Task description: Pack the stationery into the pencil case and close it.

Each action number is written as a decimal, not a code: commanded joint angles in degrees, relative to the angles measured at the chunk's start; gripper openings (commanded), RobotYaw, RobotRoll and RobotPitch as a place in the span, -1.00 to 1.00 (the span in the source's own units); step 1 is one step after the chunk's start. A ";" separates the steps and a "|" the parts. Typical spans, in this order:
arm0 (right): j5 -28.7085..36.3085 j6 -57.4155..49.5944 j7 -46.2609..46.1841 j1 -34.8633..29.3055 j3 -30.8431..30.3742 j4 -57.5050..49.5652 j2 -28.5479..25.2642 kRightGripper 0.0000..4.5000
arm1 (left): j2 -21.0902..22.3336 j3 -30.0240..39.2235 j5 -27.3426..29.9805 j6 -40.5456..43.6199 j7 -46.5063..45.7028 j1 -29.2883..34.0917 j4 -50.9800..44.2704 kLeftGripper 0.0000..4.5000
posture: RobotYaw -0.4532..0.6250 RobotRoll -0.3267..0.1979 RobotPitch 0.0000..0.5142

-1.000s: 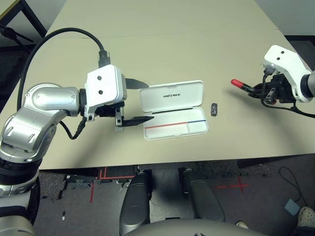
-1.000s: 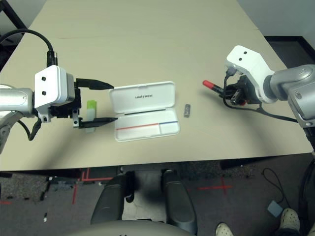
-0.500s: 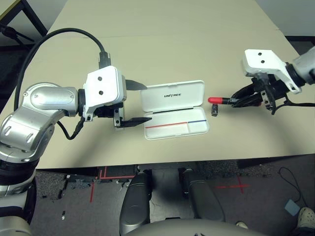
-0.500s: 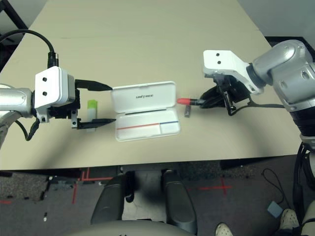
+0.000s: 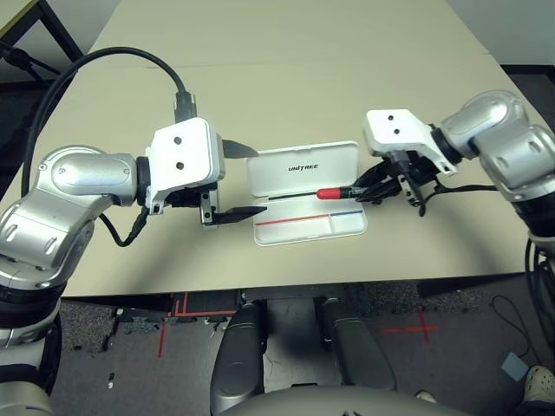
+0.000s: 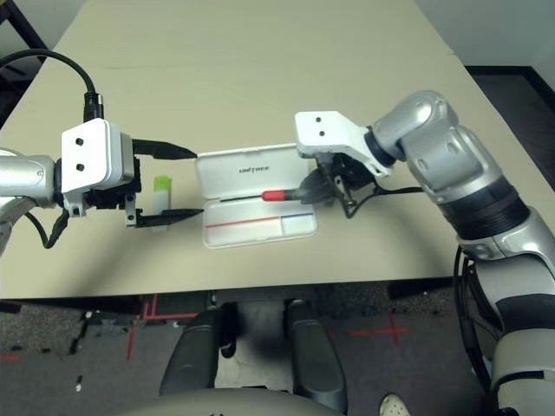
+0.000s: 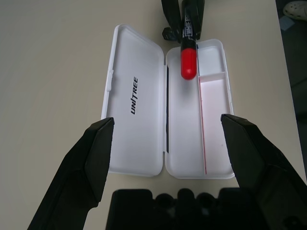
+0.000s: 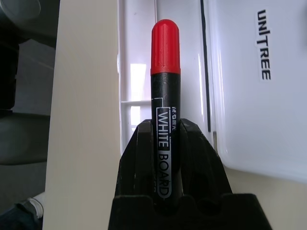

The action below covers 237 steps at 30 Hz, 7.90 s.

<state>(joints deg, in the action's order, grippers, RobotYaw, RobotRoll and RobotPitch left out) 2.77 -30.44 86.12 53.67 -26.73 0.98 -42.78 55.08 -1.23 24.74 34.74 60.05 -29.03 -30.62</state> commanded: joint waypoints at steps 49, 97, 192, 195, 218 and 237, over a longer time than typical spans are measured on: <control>19.59 -14.79 2.68 -8.43 18.70 -10.01 -9.37 0.98 | 2.84 0.07 -3.68 7.30 -7.75 8.30 -2.39 1.00 | -0.06 0.25 -0.33; 24.33 -14.85 -10.09 -16.71 19.01 -15.52 -13.03 0.98 | -32.97 11.87 -7.90 57.76 -56.63 2.01 1.79 1.00 | -0.19 0.25 -0.24; 16.87 -8.31 -10.03 -11.68 13.56 -8.50 -8.50 1.00 | -2.53 -19.95 -12.40 -0.59 3.57 0.51 1.50 -0.51 | -0.15 0.25 -0.25; 16.76 -8.29 -10.04 -11.83 13.59 -8.71 -8.63 1.00 | -6.30 -22.75 -13.39 0.41 3.68 -2.64 2.99 -0.51 | -0.16 0.25 -0.24; 15.89 -8.48 -10.62 -13.16 13.90 -9.78 -9.60 1.00 | -17.54 -29.45 -19.23 9.31 0.20 -9.24 10.46 -0.51 | -0.22 0.25 -0.20; 15.78 -8.18 -10.22 -12.83 13.82 -9.26 -9.86 1.00 | -12.80 -26.71 -19.24 7.79 1.66 -8.10 8.75 0.99 | -0.21 0.25 -0.19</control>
<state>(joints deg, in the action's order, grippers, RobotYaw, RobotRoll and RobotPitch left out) 18.84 -38.92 75.42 41.12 -12.84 -7.71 -51.89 41.03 -29.45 5.04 43.51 60.64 -37.74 -20.12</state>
